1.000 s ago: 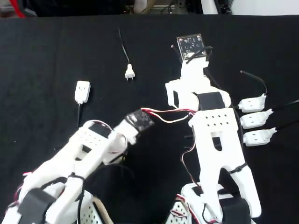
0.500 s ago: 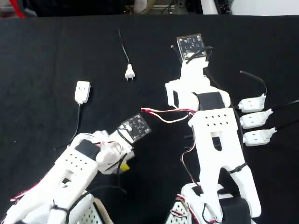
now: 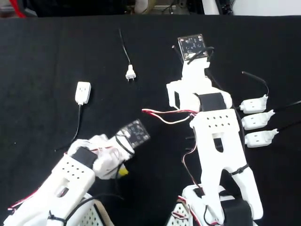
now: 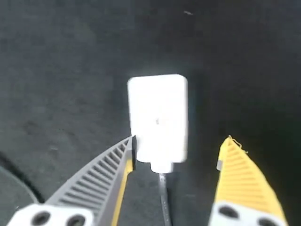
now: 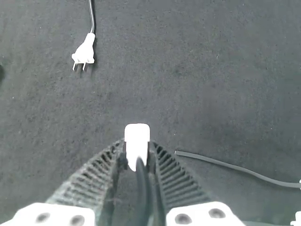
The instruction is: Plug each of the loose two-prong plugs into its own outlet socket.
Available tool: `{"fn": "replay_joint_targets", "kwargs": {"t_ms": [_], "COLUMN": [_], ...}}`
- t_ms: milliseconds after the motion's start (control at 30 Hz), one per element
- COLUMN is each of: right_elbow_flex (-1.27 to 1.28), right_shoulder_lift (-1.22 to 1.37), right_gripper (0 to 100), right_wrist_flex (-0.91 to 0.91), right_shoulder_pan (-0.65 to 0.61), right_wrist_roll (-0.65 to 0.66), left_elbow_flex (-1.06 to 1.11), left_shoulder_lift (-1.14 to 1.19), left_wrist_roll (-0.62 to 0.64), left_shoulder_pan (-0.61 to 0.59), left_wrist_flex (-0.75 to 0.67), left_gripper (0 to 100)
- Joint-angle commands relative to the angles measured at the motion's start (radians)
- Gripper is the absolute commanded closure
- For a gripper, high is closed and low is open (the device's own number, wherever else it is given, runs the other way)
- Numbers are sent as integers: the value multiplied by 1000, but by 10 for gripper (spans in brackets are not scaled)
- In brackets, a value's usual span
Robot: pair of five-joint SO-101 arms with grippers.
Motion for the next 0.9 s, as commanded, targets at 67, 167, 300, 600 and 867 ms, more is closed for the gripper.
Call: {"fn": "replay_joint_targets", "kwargs": {"t_ms": [67, 167, 300, 600, 867], "right_elbow_flex": [-36, -36, -36, -39, -39], "right_shoulder_lift": [-1, -1, 1, 1, 1], "right_gripper": [987, 987, 987, 987, 987], "right_wrist_flex": [-15, -15, -15, -17, -17], "right_shoulder_pan": [-9, -9, -9, -9, -9], "right_wrist_roll": [9, 9, 9, 11, 29], "left_elbow_flex": [-27, 31, 58, -122, -77], "left_shoulder_lift": [-5, -3, -5, -17, -6], "left_wrist_roll": [32, 34, 58, 201, 221], "left_shoulder_pan": [67, 21, 4, 47, 166], "left_wrist_flex": [-51, -172, -196, 20, -8], "left_gripper": [716, 716, 716, 723, 754]}}
